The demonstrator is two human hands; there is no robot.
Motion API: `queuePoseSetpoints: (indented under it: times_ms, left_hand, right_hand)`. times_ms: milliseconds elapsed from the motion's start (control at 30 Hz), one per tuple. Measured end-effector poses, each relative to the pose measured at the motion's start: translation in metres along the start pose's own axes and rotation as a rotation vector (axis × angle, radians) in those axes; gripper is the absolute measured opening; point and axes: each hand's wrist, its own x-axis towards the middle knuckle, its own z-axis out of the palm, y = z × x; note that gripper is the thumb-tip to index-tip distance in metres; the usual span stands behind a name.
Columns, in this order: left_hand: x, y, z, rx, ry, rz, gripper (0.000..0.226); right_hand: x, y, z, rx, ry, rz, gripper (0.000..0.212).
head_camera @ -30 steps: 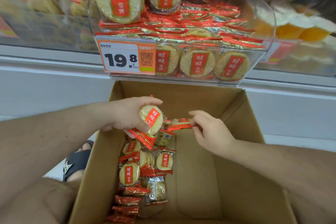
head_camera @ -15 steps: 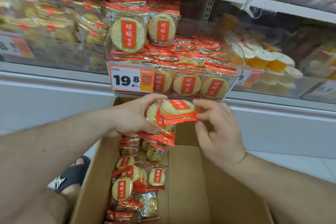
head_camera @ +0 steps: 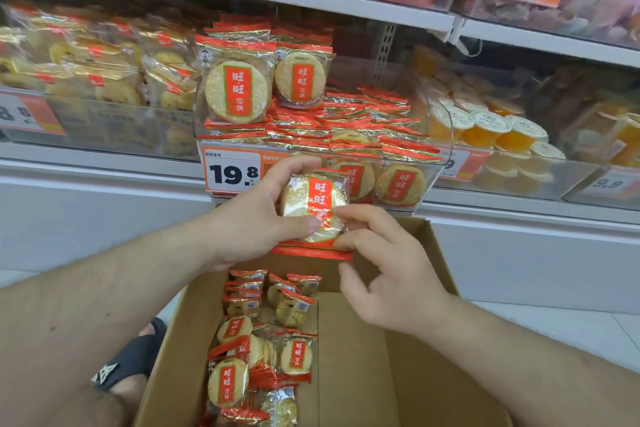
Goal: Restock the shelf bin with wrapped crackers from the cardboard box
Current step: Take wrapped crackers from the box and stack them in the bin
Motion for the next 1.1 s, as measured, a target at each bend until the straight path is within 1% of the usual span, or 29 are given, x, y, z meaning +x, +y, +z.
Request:
queuePoseSetpoints:
  times_ms: [67, 100, 167, 200, 233, 267, 300, 333, 367, 400, 500, 567, 600, 633, 700, 733, 800, 833, 867, 900, 967, 1033, 1100]
  left_hand:
    - [-0.002, 0.002, -0.002, 0.012, -0.015, 0.027, 0.074]
    - [-0.003, 0.003, -0.002, -0.001, -0.031, 0.035, 0.078]
    - [-0.004, 0.005, -0.002, -0.002, -0.060, 0.052, 0.085]
    - [-0.005, 0.006, -0.002, 0.020, -0.069, 0.069, 0.087]
    - [-0.004, 0.007, -0.001, 0.046, -0.077, 0.093, 0.089]
    - [-0.004, 0.008, -0.001, 0.067, -0.085, 0.120, 0.090]
    - [-0.003, 0.008, -0.001, 0.075, -0.100, 0.145, 0.091]
    - [-0.002, 0.008, 0.000, 0.076, -0.121, 0.160, 0.091]
    - [-0.002, 0.009, 0.000, 0.076, -0.140, 0.168, 0.090]
    - [-0.002, 0.012, -0.001, 0.077, -0.147, 0.173, 0.090]
    - [-0.002, 0.017, -0.004, 0.079, -0.126, 0.190, 0.090]
    - [-0.001, 0.023, -0.006, 0.103, -0.076, 0.209, 0.090]
    - [-0.001, 0.026, -0.005, 0.116, -0.014, 0.216, 0.088]
    - [0.001, 0.028, -0.007, 0.146, 0.097, 0.238, 0.086]
    - [0.005, 0.029, -0.015, 0.259, 0.432, 0.317, 0.078]
    - [0.009, 0.028, -0.021, 0.325, 0.599, 0.343, 0.071]
    - [0.017, 0.022, -0.034, 0.479, 0.867, 0.328, 0.064]
    - [0.021, 0.018, -0.039, 0.559, 0.955, 0.290, 0.067]
    - [0.023, 0.016, -0.042, 0.617, 1.011, 0.232, 0.075]
    - [0.025, 0.014, -0.043, 0.645, 1.037, 0.164, 0.082]
    - [0.028, 0.011, -0.044, 0.623, 1.011, 0.061, 0.095]
    - [0.030, 0.005, -0.044, 0.545, 0.937, 0.031, 0.102]
    - [0.032, 0.000, -0.043, 0.501, 0.879, 0.033, 0.103]
  right_hand:
    - [0.003, -0.003, -0.004, 0.052, 0.020, 0.093, 0.028]
    - [0.006, -0.005, -0.006, 0.075, 0.040, 0.197, 0.034]
    - [0.014, -0.009, -0.007, 0.166, 0.044, 0.509, 0.051]
    - [0.020, -0.010, -0.008, 0.251, 0.004, 0.671, 0.060]
    - [0.025, -0.010, -0.010, 0.393, -0.051, 0.804, 0.067]
    - [0.029, -0.009, -0.010, 0.573, -0.096, 0.899, 0.071]
    - [0.033, -0.009, -0.012, 0.749, -0.124, 0.966, 0.069]
    - [0.036, -0.008, -0.015, 0.871, -0.143, 0.998, 0.064]
    - [0.039, -0.009, -0.018, 0.935, -0.159, 1.010, 0.058]
    - [0.041, -0.009, -0.020, 0.949, -0.166, 1.011, 0.053]
    - [0.048, -0.007, -0.023, 0.886, -0.192, 1.019, 0.047]
    - [0.059, -0.009, -0.026, 0.881, -0.193, 1.003, 0.046]
    - [0.068, -0.007, -0.029, 0.869, -0.161, 0.986, 0.042]
    - [0.079, -0.006, -0.033, 0.851, -0.111, 0.972, 0.034]
    - [0.106, 0.004, -0.042, 0.765, 0.023, 0.932, 0.016]
    - [0.121, 0.013, -0.045, 0.692, 0.072, 0.899, 0.014]
    - [0.147, 0.031, -0.046, 0.546, 0.122, 0.853, 0.019]
    - [0.159, 0.038, -0.043, 0.494, 0.134, 0.839, 0.024]
    - [0.169, 0.045, -0.038, 0.442, 0.139, 0.819, 0.030]
    - [0.178, 0.050, -0.032, 0.388, 0.132, 0.803, 0.037]
    - [0.192, 0.060, -0.017, 0.314, 0.084, 0.786, 0.044]
    - [0.200, 0.067, -0.003, 0.307, 0.041, 0.793, 0.046]
    - [0.205, 0.071, 0.009, 0.259, 0.028, 0.782, 0.045]
